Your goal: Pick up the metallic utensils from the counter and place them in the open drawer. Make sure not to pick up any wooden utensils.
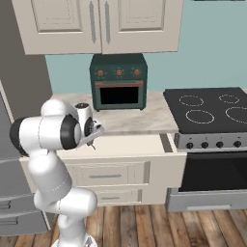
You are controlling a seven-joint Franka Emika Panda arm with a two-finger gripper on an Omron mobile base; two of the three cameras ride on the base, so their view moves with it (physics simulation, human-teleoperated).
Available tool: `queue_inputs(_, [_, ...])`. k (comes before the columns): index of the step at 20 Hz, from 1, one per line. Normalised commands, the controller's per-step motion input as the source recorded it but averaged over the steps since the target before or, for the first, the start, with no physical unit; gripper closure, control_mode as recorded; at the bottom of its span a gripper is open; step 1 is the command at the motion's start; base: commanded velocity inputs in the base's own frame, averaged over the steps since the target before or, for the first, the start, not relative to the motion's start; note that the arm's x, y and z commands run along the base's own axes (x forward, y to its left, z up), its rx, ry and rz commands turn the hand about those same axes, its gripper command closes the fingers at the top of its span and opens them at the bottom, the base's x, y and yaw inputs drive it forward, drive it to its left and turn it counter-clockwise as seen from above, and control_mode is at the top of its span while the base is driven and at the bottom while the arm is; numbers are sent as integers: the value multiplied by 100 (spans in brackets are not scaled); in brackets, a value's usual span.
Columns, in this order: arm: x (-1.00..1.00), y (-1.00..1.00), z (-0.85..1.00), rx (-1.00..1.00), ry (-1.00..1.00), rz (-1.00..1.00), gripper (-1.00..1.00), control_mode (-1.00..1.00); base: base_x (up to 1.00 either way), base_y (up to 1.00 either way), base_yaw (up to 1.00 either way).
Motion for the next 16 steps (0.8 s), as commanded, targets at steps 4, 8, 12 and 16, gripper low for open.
queue_inputs(4, [0,0,-40,0,2,3,100,-100,0,0,0])
queue_inputs(8, [0,0,-45,0,0,4,100,-100,0,0,0])
queue_inputs(12, [0,0,-30,0,0,3,100,-100,0,0,0])
queue_inputs(16, [7,0,-5,0,0,0,100,-100,0,0,0])
